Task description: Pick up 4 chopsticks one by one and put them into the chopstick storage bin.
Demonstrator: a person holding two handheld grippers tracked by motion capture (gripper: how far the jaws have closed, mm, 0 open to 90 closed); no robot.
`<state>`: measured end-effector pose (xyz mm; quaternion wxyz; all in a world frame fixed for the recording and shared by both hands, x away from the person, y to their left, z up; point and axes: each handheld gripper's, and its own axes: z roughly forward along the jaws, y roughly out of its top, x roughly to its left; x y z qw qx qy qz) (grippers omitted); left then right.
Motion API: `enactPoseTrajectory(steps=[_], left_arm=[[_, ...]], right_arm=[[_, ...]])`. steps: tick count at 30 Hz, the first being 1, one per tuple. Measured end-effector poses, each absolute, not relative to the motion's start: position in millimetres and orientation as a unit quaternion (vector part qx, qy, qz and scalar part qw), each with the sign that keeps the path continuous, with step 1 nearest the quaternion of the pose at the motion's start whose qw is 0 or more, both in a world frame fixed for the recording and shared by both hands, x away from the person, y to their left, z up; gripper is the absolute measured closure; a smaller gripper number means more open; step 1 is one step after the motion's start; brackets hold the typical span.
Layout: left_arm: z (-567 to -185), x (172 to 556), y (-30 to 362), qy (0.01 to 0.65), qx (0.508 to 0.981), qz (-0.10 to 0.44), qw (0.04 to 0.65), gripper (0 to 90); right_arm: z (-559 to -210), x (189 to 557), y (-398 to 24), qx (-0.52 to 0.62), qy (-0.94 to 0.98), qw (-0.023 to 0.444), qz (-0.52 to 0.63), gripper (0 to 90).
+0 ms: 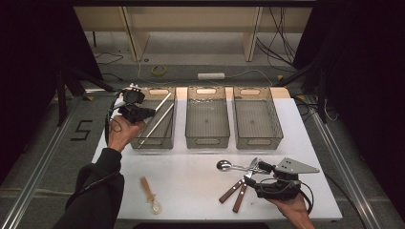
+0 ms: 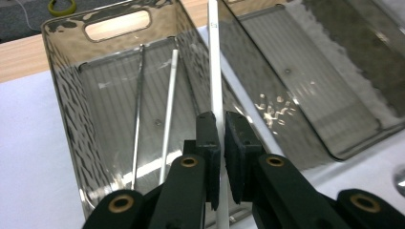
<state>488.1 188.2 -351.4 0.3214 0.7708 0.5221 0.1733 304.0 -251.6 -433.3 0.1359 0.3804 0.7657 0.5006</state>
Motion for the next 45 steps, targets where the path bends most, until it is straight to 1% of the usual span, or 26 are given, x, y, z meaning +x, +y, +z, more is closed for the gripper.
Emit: enactPoseTrajectory(steps=[13,22,35,40,41,43,45], left_arm=[[-373,517,197,0.535,0.762,0.159,0.327,84.5],[-375,526,200,0.539,0.756,0.152,0.340,84.5],[-389,541,201,0.544,0.751,0.145,0.345,84.3],[-393,545,199,0.548,0.747,0.155,0.344,83.0],[-394,546,200,0.547,0.745,0.154,0.349,79.3],[-394,546,200,0.547,0.740,0.151,0.361,62.7],[-393,544,203,0.546,0.736,0.150,0.369,58.2]], right_arm=[[-433,304,-252,0.380,0.766,0.135,0.501,22.2],[-433,304,-251,0.379,0.766,0.134,0.502,22.2],[-433,304,-251,0.378,0.766,0.133,0.503,22.2],[-433,304,-252,0.377,0.766,0.133,0.504,22.2],[-433,304,-252,0.377,0.766,0.133,0.504,22.2],[-433,304,-252,0.377,0.766,0.133,0.504,22.2],[-433,304,-252,0.377,0.766,0.133,0.504,22.2]])
